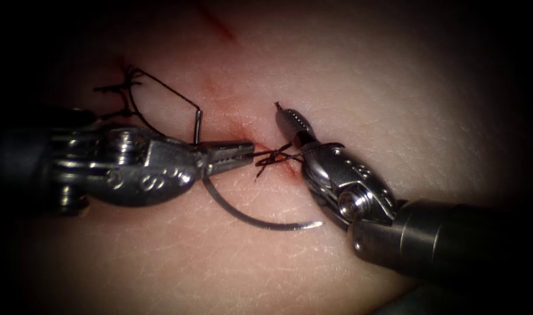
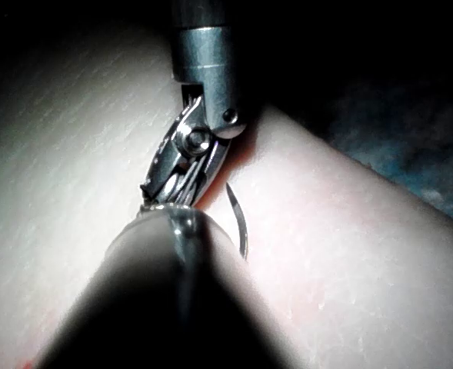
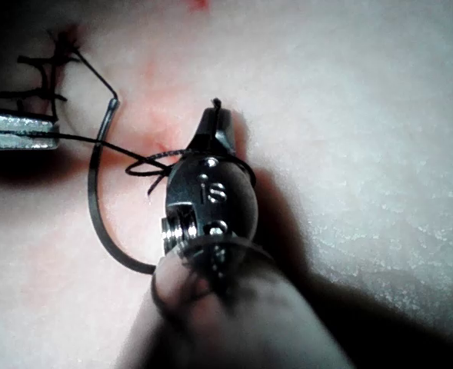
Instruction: Wound Closure
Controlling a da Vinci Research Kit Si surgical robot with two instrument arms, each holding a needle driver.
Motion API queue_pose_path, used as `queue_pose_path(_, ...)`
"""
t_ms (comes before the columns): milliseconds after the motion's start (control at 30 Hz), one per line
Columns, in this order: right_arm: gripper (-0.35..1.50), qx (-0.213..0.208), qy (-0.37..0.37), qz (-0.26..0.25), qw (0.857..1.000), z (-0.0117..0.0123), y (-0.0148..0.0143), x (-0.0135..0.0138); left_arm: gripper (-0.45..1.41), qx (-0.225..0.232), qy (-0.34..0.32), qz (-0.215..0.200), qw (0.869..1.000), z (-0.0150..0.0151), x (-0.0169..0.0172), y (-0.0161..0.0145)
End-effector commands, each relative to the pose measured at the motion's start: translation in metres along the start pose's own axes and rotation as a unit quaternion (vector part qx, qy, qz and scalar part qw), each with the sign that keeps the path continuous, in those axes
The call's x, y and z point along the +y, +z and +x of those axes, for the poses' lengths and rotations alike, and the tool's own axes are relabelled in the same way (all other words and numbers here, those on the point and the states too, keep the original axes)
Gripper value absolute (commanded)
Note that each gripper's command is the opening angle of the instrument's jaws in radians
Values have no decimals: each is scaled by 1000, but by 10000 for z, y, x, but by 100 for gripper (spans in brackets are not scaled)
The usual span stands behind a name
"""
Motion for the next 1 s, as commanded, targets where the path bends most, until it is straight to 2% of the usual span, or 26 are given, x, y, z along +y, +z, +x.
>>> queue_pose_path(33, -35, -3, 0, 1, 1000, -6, 4, -5, -45, 1, 0, 1, 1000, 4, -2, 8)
queue_pose_path(267, -35, -9, 2, -12, 1000, -6, -8, -13, -45, -2, -14, 2, 1000, -10, -16, 13)
queue_pose_path(400, -35, 27, -25, -9, 999, -3, -28, -40, -45, -28, -46, 2, 999, -44, -48, 29)
queue_pose_path(567, -35, 55, -67, -4, 996, -4, -38, -59, -45, -48, -62, -5, 997, -69, -62, 47)
queue_pose_path(767, -35, 69, -93, 0, 993, -10, -44, -64, -45, -67, -80, -16, 994, -92, -72, 78)
queue_pose_path(1000, -35, 68, -103, 11, 992, -20, -47, -62, -45, -71, -93, -16, 993, -98, -103, 101)
